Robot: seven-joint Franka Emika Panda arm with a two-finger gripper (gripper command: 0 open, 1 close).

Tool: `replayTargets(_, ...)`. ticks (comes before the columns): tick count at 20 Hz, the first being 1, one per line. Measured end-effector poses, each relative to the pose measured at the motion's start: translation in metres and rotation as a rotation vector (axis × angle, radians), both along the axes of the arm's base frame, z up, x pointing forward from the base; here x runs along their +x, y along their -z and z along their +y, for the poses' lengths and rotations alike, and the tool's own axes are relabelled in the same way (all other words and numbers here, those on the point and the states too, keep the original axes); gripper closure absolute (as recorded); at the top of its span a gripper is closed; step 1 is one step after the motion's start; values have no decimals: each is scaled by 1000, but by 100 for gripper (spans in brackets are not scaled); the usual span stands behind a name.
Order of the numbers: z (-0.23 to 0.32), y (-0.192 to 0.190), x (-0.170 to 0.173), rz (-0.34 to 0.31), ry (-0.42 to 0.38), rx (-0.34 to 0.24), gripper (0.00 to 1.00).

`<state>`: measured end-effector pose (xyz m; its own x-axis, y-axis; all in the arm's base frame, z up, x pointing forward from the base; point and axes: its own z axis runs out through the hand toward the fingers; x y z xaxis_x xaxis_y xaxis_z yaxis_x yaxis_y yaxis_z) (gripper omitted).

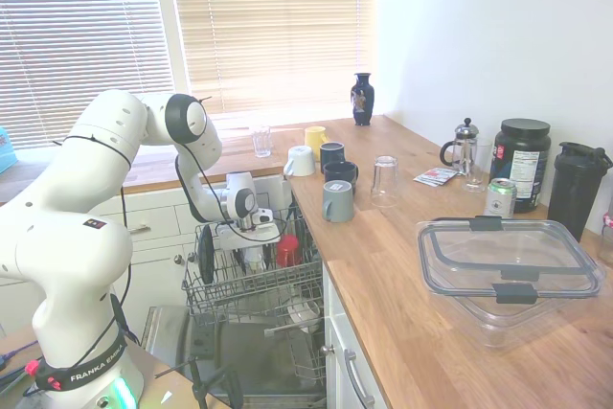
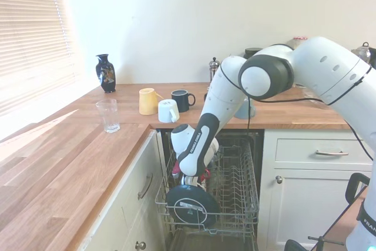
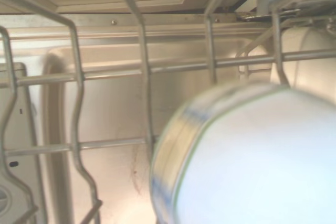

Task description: Unload a mug from dishwasher

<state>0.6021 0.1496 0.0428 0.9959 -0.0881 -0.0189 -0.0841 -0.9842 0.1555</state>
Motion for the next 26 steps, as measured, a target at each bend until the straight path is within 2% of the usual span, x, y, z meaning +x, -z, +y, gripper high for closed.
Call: replayTargets(26,-4,-16,4,19,20,-2,100)
